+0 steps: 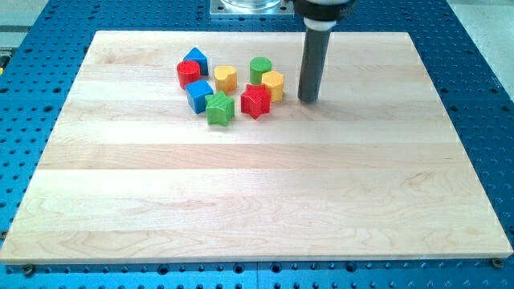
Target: Separate the yellow hexagon from the red star
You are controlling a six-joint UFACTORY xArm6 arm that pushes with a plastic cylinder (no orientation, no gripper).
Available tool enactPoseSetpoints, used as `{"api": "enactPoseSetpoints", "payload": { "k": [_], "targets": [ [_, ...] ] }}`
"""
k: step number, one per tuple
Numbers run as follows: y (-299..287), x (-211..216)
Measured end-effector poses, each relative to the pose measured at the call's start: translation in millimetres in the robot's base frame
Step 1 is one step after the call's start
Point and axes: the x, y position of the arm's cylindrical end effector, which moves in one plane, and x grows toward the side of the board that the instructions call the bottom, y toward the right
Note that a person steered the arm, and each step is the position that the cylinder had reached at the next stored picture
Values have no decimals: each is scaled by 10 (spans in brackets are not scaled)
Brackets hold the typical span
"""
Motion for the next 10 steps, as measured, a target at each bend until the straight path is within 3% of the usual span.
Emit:
{"api": "enactPoseSetpoints", "payload": {
  "k": [1, 4, 7, 8, 10],
  "targets": [
    [-25, 421],
    [-333, -276],
    [-573, -3],
    [-847, -103],
    [-821, -251]
  ]
}}
